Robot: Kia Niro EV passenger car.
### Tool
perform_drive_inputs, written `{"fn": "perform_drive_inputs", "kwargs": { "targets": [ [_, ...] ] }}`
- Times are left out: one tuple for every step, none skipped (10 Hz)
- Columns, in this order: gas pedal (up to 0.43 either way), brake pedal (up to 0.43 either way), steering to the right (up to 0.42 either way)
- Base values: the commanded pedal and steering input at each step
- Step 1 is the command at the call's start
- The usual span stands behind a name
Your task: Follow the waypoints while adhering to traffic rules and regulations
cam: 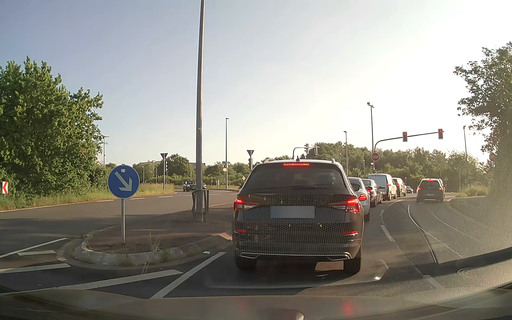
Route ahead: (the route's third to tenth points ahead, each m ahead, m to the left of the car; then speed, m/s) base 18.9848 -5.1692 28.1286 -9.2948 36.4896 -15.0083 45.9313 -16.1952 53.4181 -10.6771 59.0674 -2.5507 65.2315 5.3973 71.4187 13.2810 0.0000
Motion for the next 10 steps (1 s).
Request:
{"fn": "perform_drive_inputs", "kwargs": {
  "targets": [
    [0.0,0.439,0.052],
    [0.0,0.439,0.052],
    [0.0,0.439,0.052],
    [0.0,0.439,0.052],
    [0.0,0.445,0.052],
    [0.0,0.439,0.052],
    [0.0,0.439,0.052],
    [0.0,0.439,0.052],
    [0.0,0.445,0.052],
    [0.0,0.445,0.052]
  ]
}}
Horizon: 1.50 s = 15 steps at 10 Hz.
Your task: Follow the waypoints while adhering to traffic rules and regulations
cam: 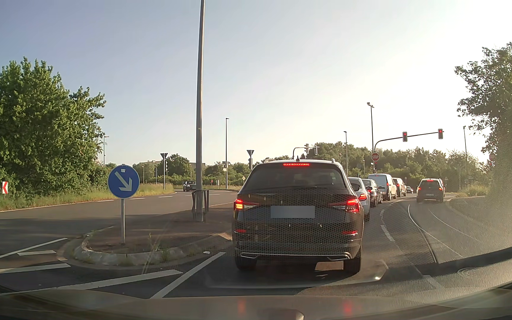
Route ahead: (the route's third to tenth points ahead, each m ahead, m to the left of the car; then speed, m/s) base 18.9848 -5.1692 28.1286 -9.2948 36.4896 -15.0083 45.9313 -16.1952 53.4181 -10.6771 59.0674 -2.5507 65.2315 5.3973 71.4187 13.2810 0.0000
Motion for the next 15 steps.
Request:
{"fn": "perform_drive_inputs", "kwargs": {
  "targets": [
    [0.0,0.439,0.052],
    [0.0,0.439,0.052],
    [0.0,0.439,0.052],
    [0.0,0.439,0.052],
    [0.0,0.439,0.052],
    [0.0,0.439,0.052],
    [0.0,0.439,0.052],
    [0.0,0.439,0.052],
    [0.0,0.439,0.052],
    [0.0,0.439,0.052],
    [0.0,0.439,0.052],
    [0.0,0.439,0.052],
    [0.0,0.439,0.052],
    [0.0,0.439,0.052],
    [0.0,0.439,0.052]
  ]
}}
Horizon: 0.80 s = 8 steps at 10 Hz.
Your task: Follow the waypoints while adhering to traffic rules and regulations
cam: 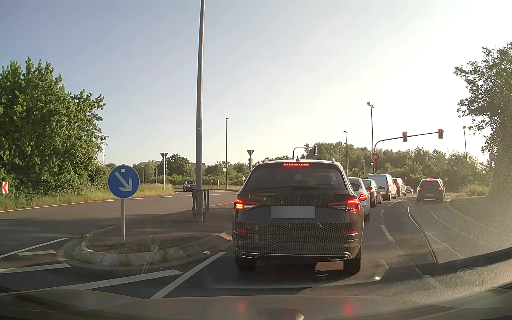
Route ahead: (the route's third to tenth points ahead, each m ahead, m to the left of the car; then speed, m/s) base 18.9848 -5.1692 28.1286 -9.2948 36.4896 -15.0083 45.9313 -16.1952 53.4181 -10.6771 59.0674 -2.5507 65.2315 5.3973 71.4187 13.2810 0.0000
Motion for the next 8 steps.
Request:
{"fn": "perform_drive_inputs", "kwargs": {
  "targets": [
    [0.0,0.439,0.052],
    [0.0,0.439,0.052],
    [0.0,0.439,0.052],
    [0.0,0.439,0.052],
    [0.0,0.439,0.052],
    [0.0,0.439,0.052],
    [0.0,0.439,0.052],
    [0.0,0.439,0.052]
  ]
}}
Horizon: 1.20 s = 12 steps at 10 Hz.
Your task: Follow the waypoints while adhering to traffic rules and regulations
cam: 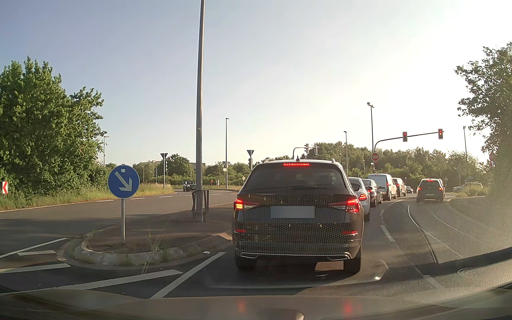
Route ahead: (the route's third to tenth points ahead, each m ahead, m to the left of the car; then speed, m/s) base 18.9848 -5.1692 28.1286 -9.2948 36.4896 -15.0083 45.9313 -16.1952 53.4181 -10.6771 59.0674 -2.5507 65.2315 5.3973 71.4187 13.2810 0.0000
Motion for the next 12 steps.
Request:
{"fn": "perform_drive_inputs", "kwargs": {
  "targets": [
    [0.0,0.439,0.052],
    [0.0,0.439,0.052],
    [0.0,0.439,0.052],
    [0.0,0.439,0.052],
    [0.0,0.439,0.052],
    [0.0,0.439,0.052],
    [0.0,0.439,0.052],
    [0.0,0.439,0.052],
    [0.0,0.439,0.052],
    [0.0,0.439,0.052],
    [0.0,0.439,0.052],
    [0.0,0.439,0.052]
  ]
}}
